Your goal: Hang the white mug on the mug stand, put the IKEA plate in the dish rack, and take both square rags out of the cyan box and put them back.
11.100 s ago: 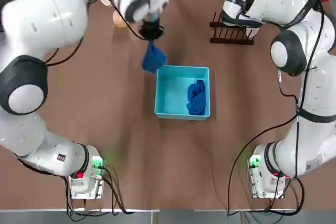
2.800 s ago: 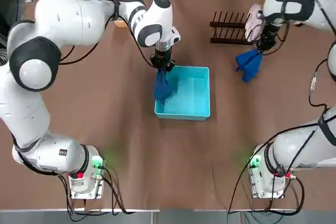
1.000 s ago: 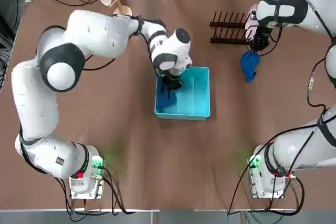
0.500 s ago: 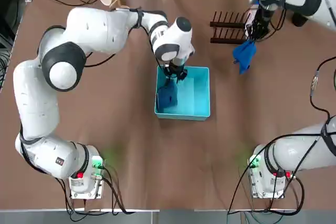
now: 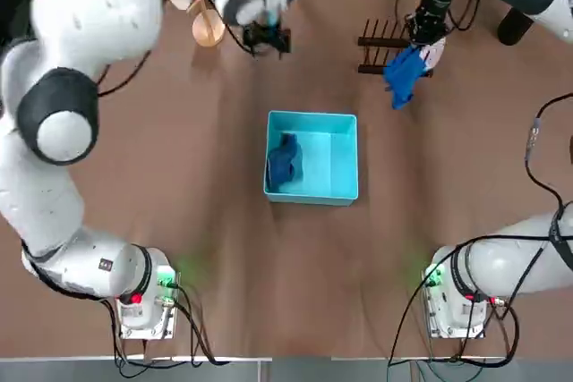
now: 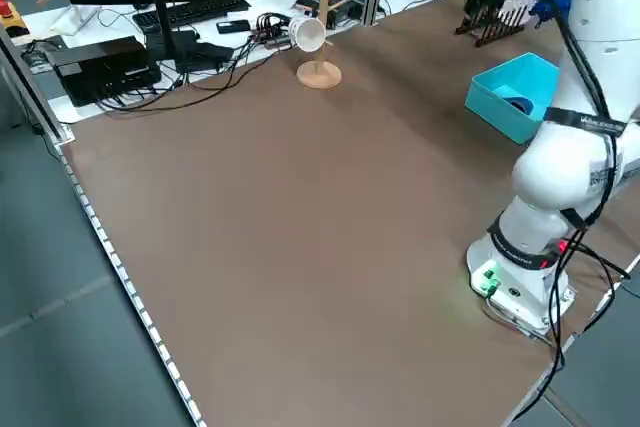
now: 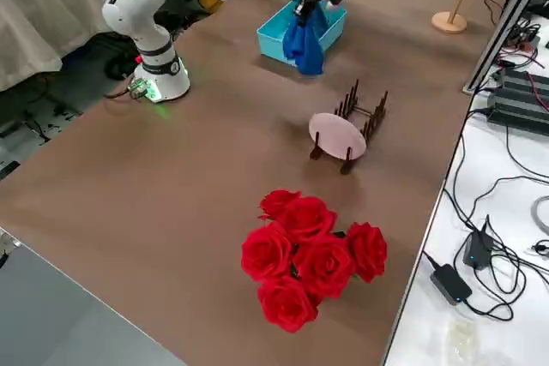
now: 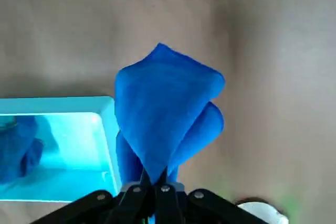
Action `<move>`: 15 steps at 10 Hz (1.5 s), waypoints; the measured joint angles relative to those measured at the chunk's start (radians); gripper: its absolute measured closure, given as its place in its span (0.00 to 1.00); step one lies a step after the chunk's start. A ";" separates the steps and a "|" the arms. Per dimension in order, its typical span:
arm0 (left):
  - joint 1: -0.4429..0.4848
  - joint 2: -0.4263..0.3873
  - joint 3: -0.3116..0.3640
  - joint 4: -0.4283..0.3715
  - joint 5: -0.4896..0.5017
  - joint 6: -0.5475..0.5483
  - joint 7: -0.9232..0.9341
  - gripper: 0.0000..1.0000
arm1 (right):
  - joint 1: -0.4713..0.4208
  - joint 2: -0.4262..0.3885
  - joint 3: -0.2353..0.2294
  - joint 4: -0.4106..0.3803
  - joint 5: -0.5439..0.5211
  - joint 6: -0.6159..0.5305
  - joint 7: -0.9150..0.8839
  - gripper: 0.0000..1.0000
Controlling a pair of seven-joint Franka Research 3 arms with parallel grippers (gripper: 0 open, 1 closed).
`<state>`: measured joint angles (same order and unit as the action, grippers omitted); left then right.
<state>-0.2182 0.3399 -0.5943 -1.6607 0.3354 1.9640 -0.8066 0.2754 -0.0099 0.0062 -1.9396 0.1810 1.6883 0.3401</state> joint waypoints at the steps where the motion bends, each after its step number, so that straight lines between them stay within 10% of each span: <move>1: -0.001 -0.066 0.075 0.000 -0.068 -0.024 0.097 0.03 | 0.034 0.000 0.000 0.000 0.004 0.000 0.044 0.97; 8: 0.015 -0.396 0.602 -0.005 -0.346 -0.253 0.699 0.00 | 0.324 0.016 0.002 -0.078 0.020 0.158 0.351 0.97; 15: 0.127 -0.396 0.623 -0.016 -0.346 -0.273 0.882 0.00 | 0.474 0.019 0.001 -0.100 0.020 0.193 0.498 0.97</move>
<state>-0.0911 -0.0561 0.0284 -1.6769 -0.0107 1.6912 0.0757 0.7491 0.0091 0.0071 -2.0396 0.2011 1.8816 0.8384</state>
